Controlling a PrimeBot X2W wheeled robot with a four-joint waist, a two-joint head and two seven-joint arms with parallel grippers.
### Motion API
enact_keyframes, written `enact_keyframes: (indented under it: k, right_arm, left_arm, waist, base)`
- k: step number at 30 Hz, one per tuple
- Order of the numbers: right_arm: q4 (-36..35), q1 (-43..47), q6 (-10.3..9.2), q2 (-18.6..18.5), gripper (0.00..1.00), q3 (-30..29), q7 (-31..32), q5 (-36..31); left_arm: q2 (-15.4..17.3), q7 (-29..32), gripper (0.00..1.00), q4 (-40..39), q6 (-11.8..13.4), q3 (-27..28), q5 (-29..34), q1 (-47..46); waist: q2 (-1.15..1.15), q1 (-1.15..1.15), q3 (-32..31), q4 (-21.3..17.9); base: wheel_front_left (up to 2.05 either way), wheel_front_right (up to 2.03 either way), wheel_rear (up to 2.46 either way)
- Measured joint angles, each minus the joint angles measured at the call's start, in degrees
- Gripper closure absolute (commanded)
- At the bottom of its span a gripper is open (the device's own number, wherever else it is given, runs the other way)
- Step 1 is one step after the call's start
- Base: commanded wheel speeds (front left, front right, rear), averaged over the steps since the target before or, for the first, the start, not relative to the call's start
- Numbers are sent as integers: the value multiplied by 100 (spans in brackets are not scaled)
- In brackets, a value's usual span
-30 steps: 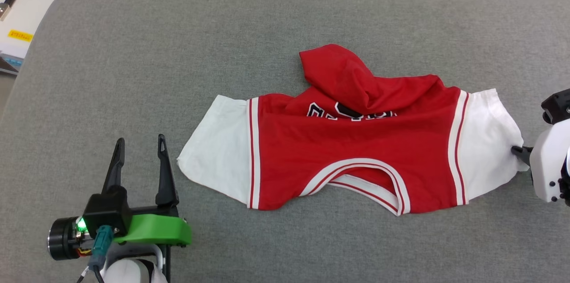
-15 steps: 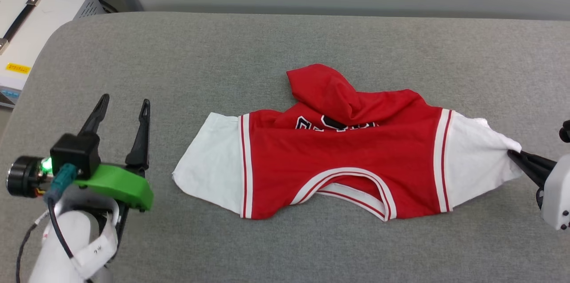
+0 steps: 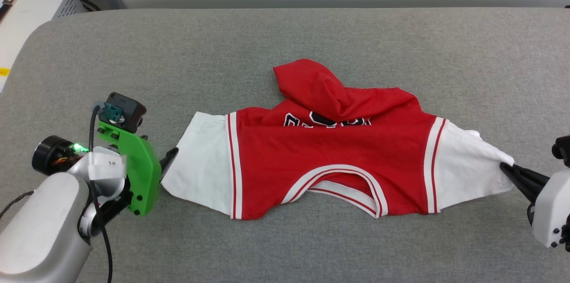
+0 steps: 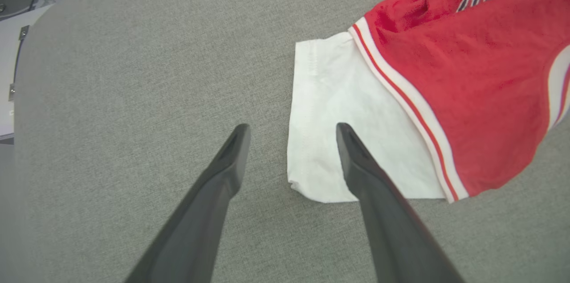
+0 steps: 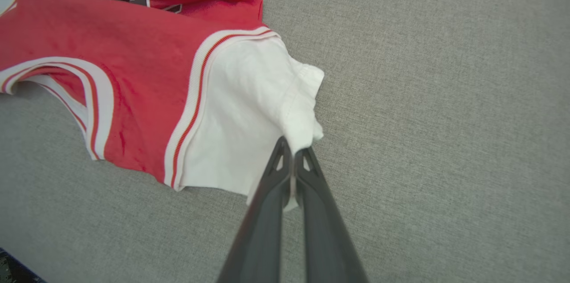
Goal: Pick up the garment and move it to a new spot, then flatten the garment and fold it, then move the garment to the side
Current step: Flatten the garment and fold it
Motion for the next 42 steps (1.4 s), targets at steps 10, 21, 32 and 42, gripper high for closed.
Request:
enact_keyframes:
  k: [10,21,32,42]
  right_arm:
    - [-438,120,0,363,100,-457,432,-448]
    - [-602,121,0,530,100,-526,632,-641]
    - [-650,141,0,621,100,-714,493,-620]
    - [-1069,271,0,680,100,-1389,73,-359]
  left_arm:
    - [298,552,0,739,0,-1158,-810,-509]
    - [379,414,30,1551,-2,-1906,-1469,-900]
    - [314,-1170,100,1840,-2,-1944,-1755,-1024]
    - [728,-2302,100,380,104,-1300,-1823,-1032]
  waist:
    - [0,0,283,-95]
    - [0,0,536,-230]
    - [0,0,246,-185]
    - [0,0,-128,-82]
  base:
    - [0,0,0]
    - [0,0,0]
    - [0,0,0]
    - [0,0,0]
